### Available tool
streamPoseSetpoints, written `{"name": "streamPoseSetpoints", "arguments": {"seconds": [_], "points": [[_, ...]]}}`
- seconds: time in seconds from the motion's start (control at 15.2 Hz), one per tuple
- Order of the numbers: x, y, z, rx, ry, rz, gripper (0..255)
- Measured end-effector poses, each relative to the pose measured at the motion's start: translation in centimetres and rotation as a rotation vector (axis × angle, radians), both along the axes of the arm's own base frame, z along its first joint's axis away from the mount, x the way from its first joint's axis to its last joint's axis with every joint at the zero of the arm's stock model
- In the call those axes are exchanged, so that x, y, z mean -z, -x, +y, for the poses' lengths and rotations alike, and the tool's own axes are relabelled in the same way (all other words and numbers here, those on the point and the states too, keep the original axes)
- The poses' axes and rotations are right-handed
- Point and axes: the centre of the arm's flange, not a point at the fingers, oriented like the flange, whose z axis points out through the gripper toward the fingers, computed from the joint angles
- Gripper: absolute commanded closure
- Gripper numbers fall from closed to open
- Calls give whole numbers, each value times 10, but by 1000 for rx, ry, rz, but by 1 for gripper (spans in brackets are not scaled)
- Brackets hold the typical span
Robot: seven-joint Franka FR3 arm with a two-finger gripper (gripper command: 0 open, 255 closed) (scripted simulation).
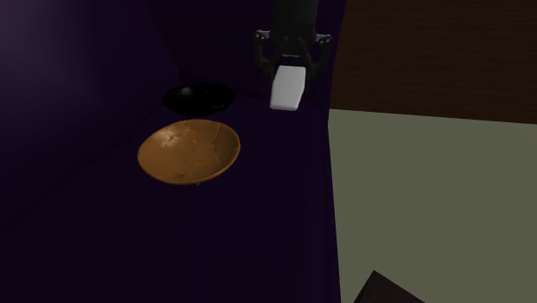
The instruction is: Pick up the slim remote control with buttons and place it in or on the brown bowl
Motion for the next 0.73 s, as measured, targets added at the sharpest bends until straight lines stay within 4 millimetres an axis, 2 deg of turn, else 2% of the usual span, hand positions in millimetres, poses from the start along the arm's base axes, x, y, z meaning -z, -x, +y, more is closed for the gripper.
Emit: {"name": "streamPoseSetpoints", "arguments": {"seconds": [0.26, 0.73], "points": [[-3, -15, 33, -1, 0, 0, 255], [-4, -53, 120, -1, 0, 0, 255]]}}
